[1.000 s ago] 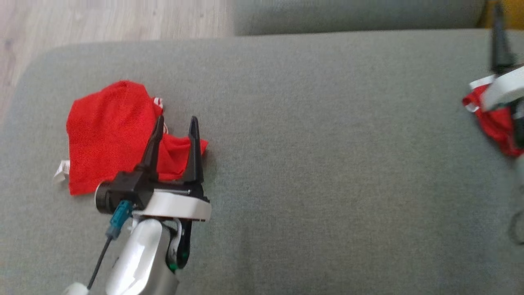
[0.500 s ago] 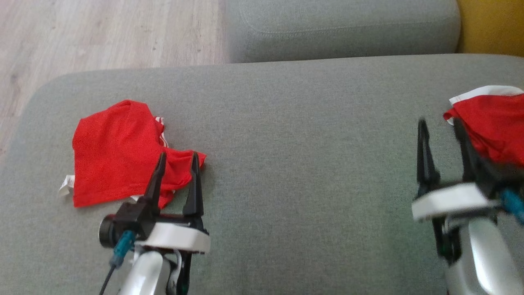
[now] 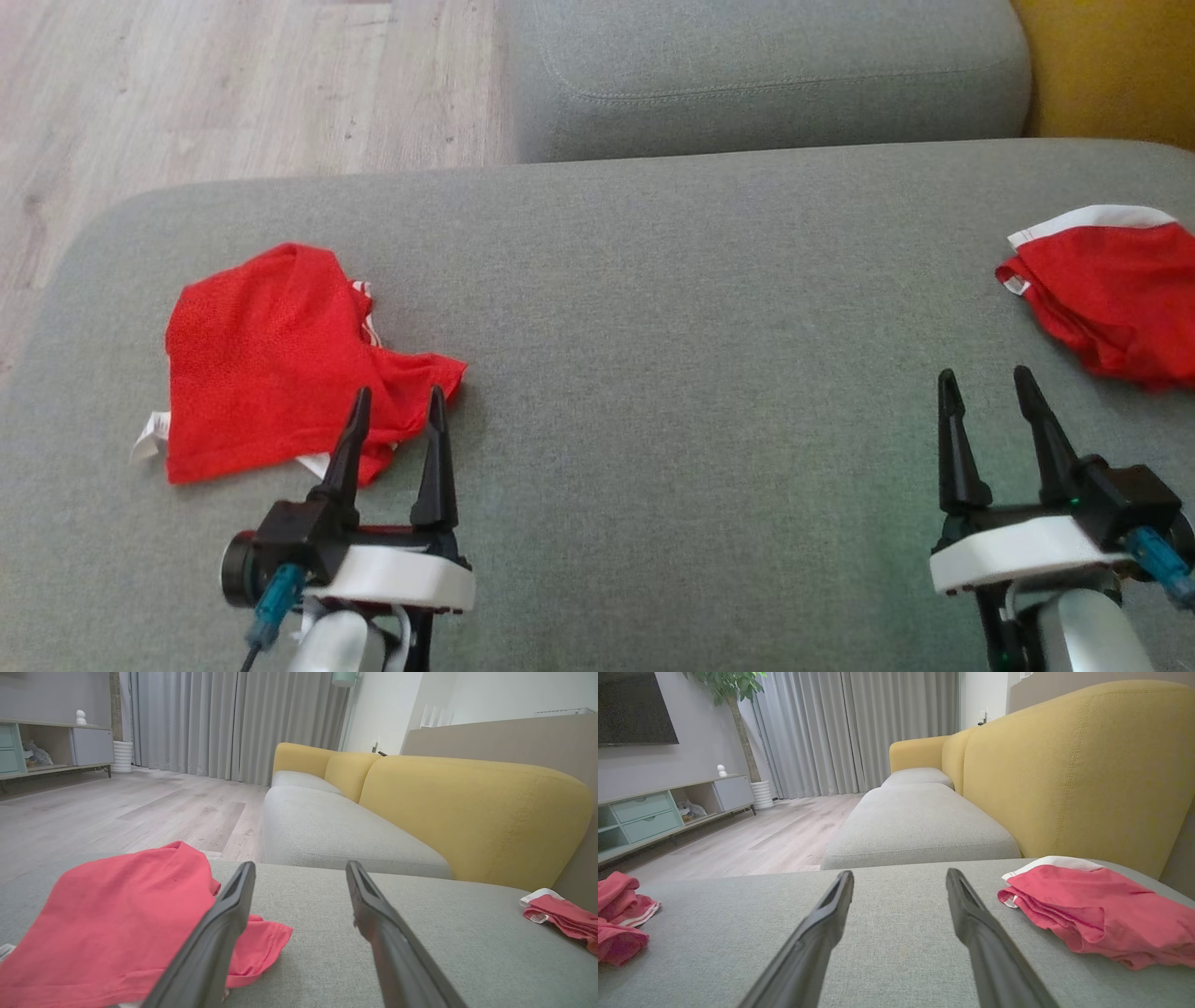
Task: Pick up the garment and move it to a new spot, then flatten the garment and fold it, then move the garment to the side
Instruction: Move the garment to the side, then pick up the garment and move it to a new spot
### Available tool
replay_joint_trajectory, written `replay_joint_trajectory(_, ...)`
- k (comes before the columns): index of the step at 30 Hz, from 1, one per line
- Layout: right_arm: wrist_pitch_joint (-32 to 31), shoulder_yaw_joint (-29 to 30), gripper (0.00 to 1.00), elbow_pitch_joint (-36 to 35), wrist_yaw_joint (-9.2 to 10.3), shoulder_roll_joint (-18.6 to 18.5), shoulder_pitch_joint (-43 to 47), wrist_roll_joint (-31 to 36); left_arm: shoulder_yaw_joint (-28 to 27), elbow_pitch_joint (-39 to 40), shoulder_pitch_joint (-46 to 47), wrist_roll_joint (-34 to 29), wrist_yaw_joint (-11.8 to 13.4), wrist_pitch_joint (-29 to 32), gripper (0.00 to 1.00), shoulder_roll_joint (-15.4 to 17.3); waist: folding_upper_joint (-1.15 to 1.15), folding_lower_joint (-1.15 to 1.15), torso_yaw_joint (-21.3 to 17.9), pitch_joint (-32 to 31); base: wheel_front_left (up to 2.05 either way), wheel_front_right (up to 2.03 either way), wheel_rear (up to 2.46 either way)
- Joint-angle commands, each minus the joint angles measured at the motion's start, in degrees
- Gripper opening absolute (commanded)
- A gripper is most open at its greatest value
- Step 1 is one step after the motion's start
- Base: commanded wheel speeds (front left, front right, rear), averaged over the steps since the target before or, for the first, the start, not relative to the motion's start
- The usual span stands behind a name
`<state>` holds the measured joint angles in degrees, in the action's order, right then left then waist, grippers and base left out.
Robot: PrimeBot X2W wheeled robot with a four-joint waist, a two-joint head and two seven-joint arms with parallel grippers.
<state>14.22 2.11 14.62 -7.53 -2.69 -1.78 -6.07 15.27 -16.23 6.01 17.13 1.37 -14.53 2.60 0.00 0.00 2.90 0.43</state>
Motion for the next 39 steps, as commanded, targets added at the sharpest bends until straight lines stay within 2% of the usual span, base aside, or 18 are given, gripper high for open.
replay_joint_trajectory(1,0.8,-1.7,1.00,-2.3,0.04,-0.2,-1.8,-0.4,-1.9,2.1,1.8,0.2,0.3,-0.5,1.00,0.3,0.00,0.00,0.0,0.0,0.00,0.00,0.00)
replay_joint_trajectory(14,0.8,-1.7,1.00,-3.2,0.04,-0.2,-1.4,-1.2,-2.0,1.9,2.2,-0.1,-0.1,-0.5,1.00,0.3,0.00,0.00,-0.1,0.0,0.00,0.00,0.00)
replay_joint_trajectory(19,0.8,-2.9,1.00,-3.4,0.04,-0.2,-1.2,-1.7,-2.1,1.3,2.3,-0.5,-0.1,-0.5,1.00,0.3,0.00,0.00,1.3,-0.2,0.00,0.00,0.00)
replay_joint_trajectory(24,0.8,-5.1,1.00,-3.7,0.04,-0.2,-0.5,-2.1,-2.6,0.8,2.3,-1.0,0.1,-0.5,1.00,0.3,0.00,0.00,4.3,-0.6,0.00,0.00,0.00)
replay_joint_trajectory(39,0.8,-10.9,1.00,-3.5,0.04,-0.2,1.6,-4.2,-4.6,-1.0,1.0,-3.0,-0.3,-0.5,1.00,0.3,0.00,0.00,16.9,-2.2,0.00,0.00,0.00)
